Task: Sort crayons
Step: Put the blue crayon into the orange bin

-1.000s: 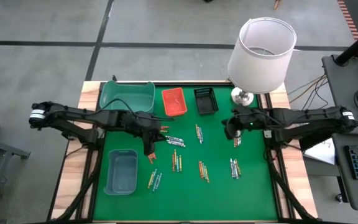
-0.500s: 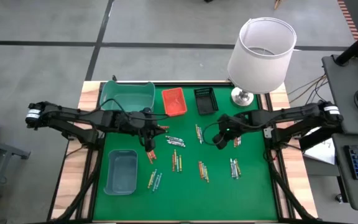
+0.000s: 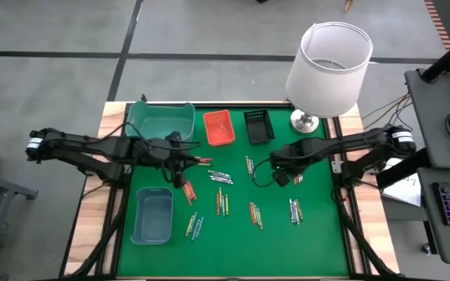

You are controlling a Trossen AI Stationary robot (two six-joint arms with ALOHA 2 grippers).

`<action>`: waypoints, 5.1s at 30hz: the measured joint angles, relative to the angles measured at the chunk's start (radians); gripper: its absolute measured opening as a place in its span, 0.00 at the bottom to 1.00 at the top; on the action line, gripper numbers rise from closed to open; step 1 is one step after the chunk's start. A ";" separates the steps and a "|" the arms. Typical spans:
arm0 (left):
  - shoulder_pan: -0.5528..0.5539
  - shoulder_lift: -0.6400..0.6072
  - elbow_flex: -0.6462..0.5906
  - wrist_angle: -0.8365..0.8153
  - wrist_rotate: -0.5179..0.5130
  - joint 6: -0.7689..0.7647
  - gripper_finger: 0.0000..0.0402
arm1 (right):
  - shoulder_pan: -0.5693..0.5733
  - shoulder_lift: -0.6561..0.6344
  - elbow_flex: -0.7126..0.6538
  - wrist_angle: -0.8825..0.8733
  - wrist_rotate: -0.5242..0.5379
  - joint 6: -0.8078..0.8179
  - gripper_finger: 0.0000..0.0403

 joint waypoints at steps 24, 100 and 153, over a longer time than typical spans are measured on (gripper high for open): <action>0.000 -0.098 0.000 -0.052 -0.159 0.033 0.00 | -0.088 0.306 0.236 0.184 0.056 -0.212 0.32; 0.000 -0.087 0.000 -0.126 -0.161 -0.146 0.00 | -0.071 0.494 0.237 0.441 0.162 -0.171 0.10; -0.085 -0.143 -0.079 0.288 -0.196 0.074 0.00 | -0.244 0.563 0.103 1.888 0.367 -0.690 0.02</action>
